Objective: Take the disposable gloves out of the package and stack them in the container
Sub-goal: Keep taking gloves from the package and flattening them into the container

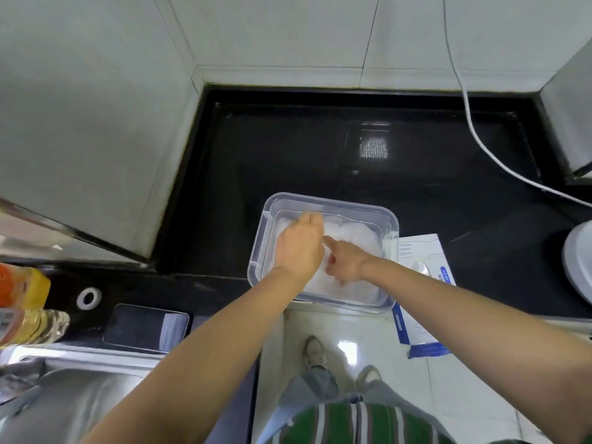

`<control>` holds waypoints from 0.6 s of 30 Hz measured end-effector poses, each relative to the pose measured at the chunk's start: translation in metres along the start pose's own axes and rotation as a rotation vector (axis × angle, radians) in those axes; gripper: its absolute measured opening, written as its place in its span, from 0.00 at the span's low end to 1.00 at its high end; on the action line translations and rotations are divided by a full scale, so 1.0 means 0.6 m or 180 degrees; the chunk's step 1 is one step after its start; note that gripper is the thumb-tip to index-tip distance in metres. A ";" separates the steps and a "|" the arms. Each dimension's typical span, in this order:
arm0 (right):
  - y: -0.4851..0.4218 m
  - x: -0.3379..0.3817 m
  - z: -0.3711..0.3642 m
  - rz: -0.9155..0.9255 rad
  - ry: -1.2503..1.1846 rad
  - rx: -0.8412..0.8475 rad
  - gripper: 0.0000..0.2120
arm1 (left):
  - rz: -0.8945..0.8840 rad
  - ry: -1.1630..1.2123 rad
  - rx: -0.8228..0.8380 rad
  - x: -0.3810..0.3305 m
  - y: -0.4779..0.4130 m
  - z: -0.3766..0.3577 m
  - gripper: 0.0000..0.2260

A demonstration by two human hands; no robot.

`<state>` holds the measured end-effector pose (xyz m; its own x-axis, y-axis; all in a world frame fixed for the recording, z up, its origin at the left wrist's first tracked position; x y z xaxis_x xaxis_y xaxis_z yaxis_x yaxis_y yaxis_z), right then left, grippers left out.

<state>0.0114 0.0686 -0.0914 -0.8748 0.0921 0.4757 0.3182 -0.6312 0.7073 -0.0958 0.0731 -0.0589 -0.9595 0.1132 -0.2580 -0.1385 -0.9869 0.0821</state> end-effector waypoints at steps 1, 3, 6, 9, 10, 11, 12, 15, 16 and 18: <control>-0.002 0.001 -0.002 -0.0006 -0.0024 0.0006 0.35 | 0.0100 0.0111 0.0382 0.000 -0.002 -0.014 0.16; -0.006 -0.001 -0.005 -0.0020 -0.0043 0.0004 0.37 | 0.0434 0.0269 0.1259 0.014 0.002 -0.051 0.25; -0.002 -0.015 -0.004 -0.0068 0.0092 -0.0003 0.40 | 0.0800 0.0429 0.1866 0.046 0.011 -0.090 0.38; 0.005 -0.034 -0.002 -0.0221 0.0173 -0.0002 0.42 | 0.0828 0.0454 0.1941 0.060 0.014 -0.096 0.42; 0.005 -0.038 -0.004 -0.0275 0.0235 0.0039 0.44 | 0.0796 0.0442 0.1955 0.060 0.014 -0.096 0.41; 0.005 -0.041 -0.009 -0.0333 0.0252 0.0098 0.47 | 0.0771 0.0401 0.1976 0.059 0.015 -0.095 0.41; 0.002 -0.044 -0.017 -0.0392 0.0222 0.0156 0.49 | 0.0749 0.0361 0.2008 0.058 0.017 -0.096 0.40; -0.004 -0.044 -0.032 -0.0500 0.0162 0.0104 0.50 | 0.0702 0.0236 0.2121 0.058 0.020 -0.098 0.41; -0.007 -0.045 -0.032 -0.0502 0.0154 0.0103 0.49 | 0.0671 0.0222 0.2144 0.058 0.020 -0.098 0.41; -0.006 -0.039 -0.023 -0.0399 0.0269 0.0111 0.48 | 0.0644 0.0231 0.2148 0.058 0.021 -0.088 0.39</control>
<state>0.0257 0.0578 -0.1122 -0.9356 0.1023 0.3378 0.2158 -0.5916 0.7768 -0.1181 0.0586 -0.1178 -0.9669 -0.0959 -0.2363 -0.1037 -0.6987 0.7078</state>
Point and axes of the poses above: each hand's wrist, its own y-axis away from the middle knuckle, its own z-axis out of the back of the hand, x = y × z, the point moved 4 cm from there along -y, towards the middle knuckle, and after that the axes turned 1 degree about -y, right-handed, at the moved point
